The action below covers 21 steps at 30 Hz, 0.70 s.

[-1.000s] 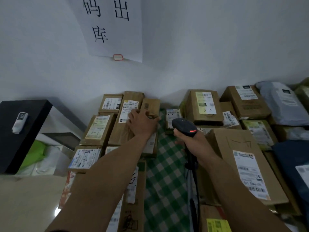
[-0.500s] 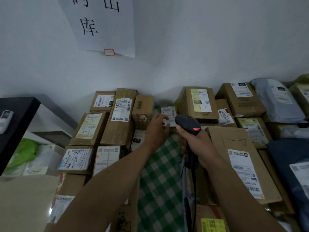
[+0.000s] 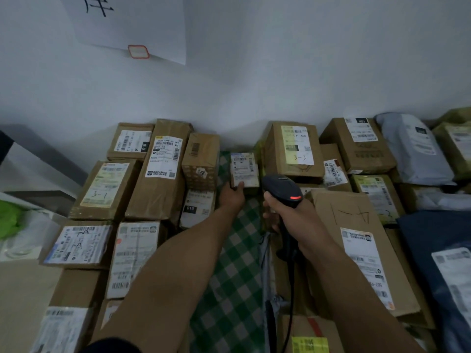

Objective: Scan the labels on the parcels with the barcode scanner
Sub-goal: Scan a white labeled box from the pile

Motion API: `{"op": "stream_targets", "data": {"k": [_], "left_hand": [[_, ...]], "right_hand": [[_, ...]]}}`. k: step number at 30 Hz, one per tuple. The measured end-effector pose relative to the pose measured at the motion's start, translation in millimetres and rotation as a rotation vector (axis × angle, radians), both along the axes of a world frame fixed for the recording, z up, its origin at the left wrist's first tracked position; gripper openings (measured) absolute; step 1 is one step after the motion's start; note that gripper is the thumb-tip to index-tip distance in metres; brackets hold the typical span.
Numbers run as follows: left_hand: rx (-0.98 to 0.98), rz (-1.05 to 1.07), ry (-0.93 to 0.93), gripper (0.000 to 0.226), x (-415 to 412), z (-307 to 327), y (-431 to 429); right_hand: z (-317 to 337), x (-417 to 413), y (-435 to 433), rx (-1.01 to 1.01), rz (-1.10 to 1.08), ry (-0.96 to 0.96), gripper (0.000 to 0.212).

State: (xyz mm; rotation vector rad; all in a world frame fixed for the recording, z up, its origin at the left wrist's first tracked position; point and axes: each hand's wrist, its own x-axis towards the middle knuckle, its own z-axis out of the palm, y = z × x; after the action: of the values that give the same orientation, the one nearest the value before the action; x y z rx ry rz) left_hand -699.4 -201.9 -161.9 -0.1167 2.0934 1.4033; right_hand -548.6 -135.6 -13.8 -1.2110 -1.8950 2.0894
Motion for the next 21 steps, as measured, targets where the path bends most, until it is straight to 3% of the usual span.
{"op": "stream_targets", "data": {"k": [6, 12, 16, 19, 21], "left_hand": [[0.107, 0.271, -0.072, 0.037, 25.6, 24.5, -7.4], [0.314, 0.289, 0.065, 0.034, 93.6, 68.2, -49.8], [0.399, 0.283, 0.110, 0.034, 140.8, 110.2, -97.8], [0.426, 0.283, 0.090, 0.039, 172.1, 140.9, -136.7], [0.430, 0.253, 0.095, 0.034, 192.1, 159.3, -158.3]], "right_hand": [[2.1, 0.5, -2.0, -0.001, 0.007, -0.001, 0.027], [28.9, 12.0, -22.6, 0.032, -0.016, 0.060, 0.029], [56.0, 35.9, -46.3, 0.094, -0.066, 0.145, 0.018], [66.1, 60.4, -67.8, 0.145, -0.103, 0.186, 0.031], [69.2, 79.4, -84.7, 0.151, -0.117, 0.207, 0.030]]}}
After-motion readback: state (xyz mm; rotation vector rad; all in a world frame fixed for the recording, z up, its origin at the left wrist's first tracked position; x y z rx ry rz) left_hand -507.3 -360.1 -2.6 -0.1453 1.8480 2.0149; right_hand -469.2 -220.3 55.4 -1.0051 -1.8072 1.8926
